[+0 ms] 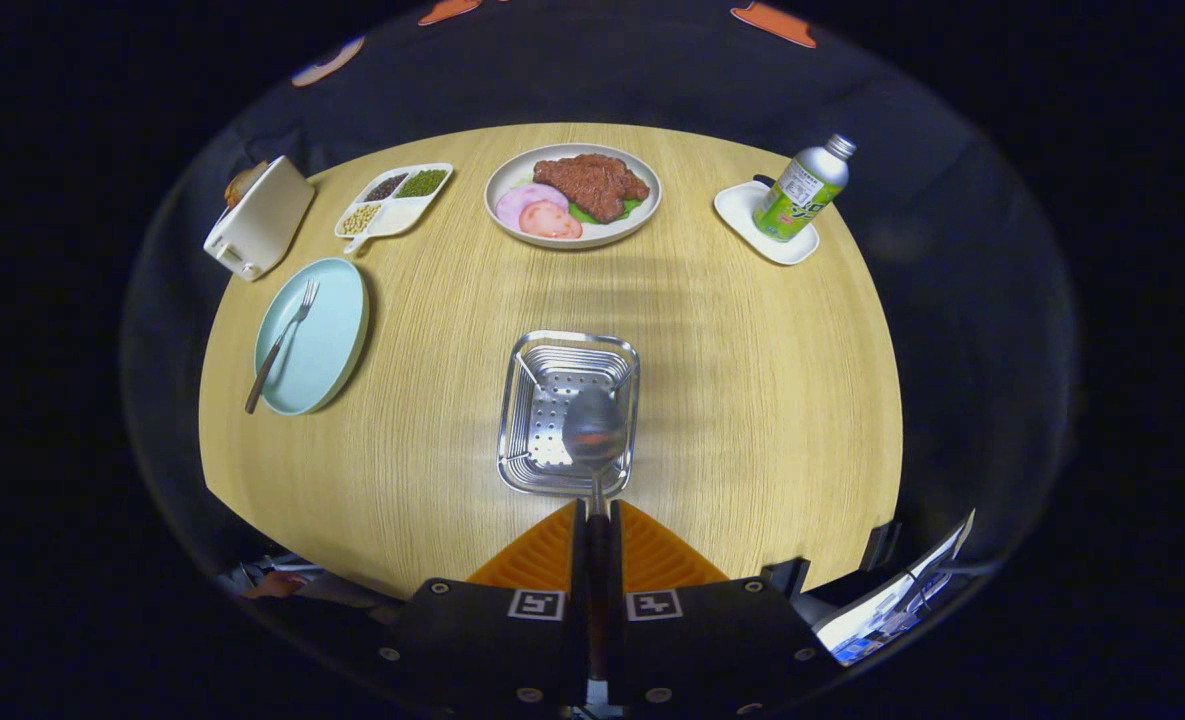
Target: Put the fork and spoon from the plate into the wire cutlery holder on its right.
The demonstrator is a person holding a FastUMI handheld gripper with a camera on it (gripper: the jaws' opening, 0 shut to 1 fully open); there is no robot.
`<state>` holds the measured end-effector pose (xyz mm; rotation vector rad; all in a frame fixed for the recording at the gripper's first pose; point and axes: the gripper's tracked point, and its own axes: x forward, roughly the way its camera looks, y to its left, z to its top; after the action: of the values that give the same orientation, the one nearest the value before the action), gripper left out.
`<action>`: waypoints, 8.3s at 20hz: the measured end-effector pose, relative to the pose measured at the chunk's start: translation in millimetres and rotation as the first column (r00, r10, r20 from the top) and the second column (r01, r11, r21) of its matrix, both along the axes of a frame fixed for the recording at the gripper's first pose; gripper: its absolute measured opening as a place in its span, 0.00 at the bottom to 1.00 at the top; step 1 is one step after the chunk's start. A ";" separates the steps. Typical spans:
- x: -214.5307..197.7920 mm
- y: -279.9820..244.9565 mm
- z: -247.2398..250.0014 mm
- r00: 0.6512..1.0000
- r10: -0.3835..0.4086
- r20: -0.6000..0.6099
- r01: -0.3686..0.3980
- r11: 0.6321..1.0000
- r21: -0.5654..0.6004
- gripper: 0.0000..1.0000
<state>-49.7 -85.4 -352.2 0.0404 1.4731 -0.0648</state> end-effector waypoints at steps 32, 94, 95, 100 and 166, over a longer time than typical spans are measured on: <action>231.2 200.1 186.0 0.415 -0.197 0.888 0.059 0.980 0.189 0.93; 81.1 97.9 31.4 0.928 -0.275 0.253 0.258 0.961 0.097 0.03; 74.2 85.9 32.4 0.930 -0.274 0.245 0.261 0.962 0.084 0.03; 41.2 50.4 34.1 0.958 -0.241 0.156 0.234 0.970 0.067 0.03; 172.1 85.8 371.2 -0.020 0.087 0.996 0.088 0.992 -0.085 0.91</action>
<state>122.4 0.3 19.0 -0.0226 -0.1243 -0.0981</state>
